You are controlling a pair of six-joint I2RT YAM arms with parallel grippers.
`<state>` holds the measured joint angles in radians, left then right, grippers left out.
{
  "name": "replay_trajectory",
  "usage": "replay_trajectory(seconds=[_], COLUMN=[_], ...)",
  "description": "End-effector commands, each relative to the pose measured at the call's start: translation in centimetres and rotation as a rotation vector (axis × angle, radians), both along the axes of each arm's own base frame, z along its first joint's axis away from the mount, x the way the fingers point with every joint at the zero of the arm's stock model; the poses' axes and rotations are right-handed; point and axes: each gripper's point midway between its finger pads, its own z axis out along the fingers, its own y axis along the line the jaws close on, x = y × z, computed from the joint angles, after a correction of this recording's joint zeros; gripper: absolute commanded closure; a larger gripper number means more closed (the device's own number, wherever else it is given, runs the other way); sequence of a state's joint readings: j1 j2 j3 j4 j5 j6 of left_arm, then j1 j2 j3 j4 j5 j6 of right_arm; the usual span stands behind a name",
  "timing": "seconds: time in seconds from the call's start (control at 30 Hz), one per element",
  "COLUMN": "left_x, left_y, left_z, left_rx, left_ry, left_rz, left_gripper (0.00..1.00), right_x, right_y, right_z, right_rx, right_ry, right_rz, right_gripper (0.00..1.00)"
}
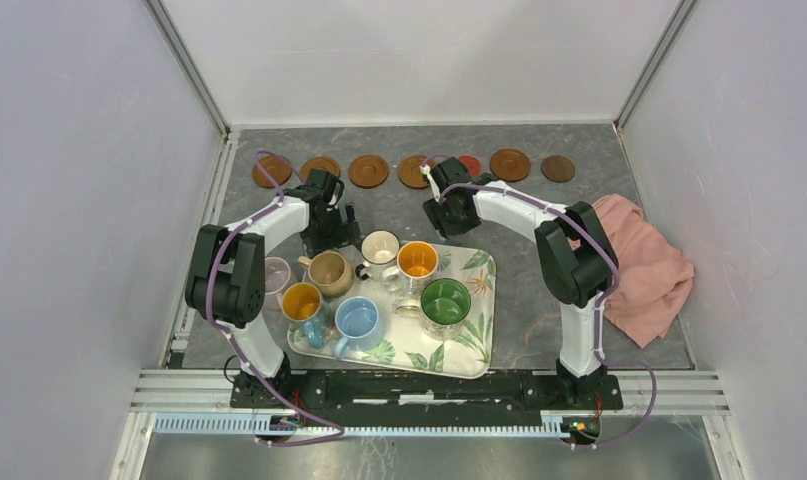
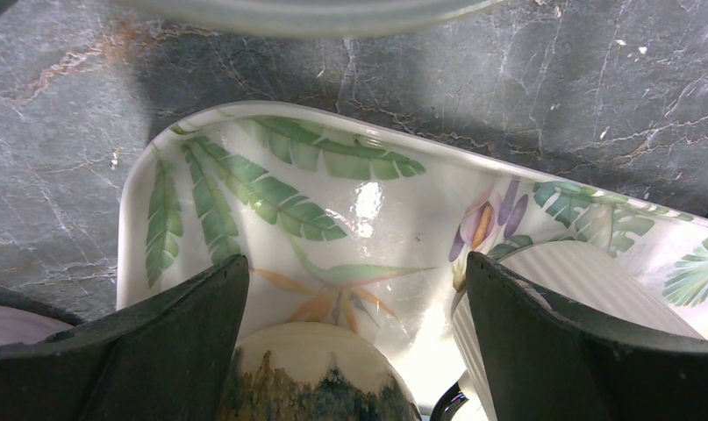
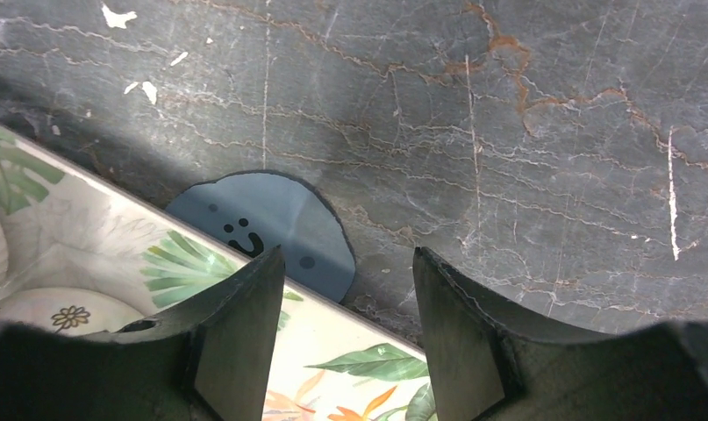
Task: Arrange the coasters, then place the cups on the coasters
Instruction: Move the tray to the center of the board.
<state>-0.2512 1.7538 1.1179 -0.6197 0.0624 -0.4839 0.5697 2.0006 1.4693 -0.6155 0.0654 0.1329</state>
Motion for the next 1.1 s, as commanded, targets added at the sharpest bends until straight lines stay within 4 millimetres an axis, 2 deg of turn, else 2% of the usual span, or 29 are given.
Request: replay_trajectory(seconds=[0.0,0.33,0.5,0.67,0.9,0.97,1.07], left_x=[-0.6,-0.6,-0.6,-0.5,-0.5,-0.5,-0.5], left_y=[0.0,0.0,-0.1,-0.1,-0.2,-0.2,-0.2], left_z=[-0.1,-0.4,-0.5,-0.5,-0.4,-0.4,-0.4], left_rx=[0.004,0.006,0.005,0.003,0.000,-0.002,-0.001], left_ry=[0.013,0.021,0.025,0.024,0.023,0.022,0.022], left_rz=[-0.047,-0.047,-0.046,-0.047,-0.047,-0.048,-0.048], left_gripper=[0.00,0.00,0.00,0.00,0.00,0.00,0.00], right_x=[0.2,0.0,0.0,1.0,3.0,3.5,4.3], right_y=[-0.6,-0.7,-2.0,-4.2,-6.5,-7.0,-6.1], right_z=[-1.0,-2.1,-2.6,-2.5,-2.4,-2.4,-1.6], right_rx=[-0.058,-0.091,-0.172,-0.288,-0.314,-0.306,-0.249], right_ry=[-0.011,-0.004,-0.019,-0.052,-0.060,-0.056,-0.070], right_rz=[0.000,0.004,-0.012,-0.079,-0.183,-0.206,-0.200], right_gripper=[0.38,0.38,0.38,0.38,0.38,0.38,0.35])
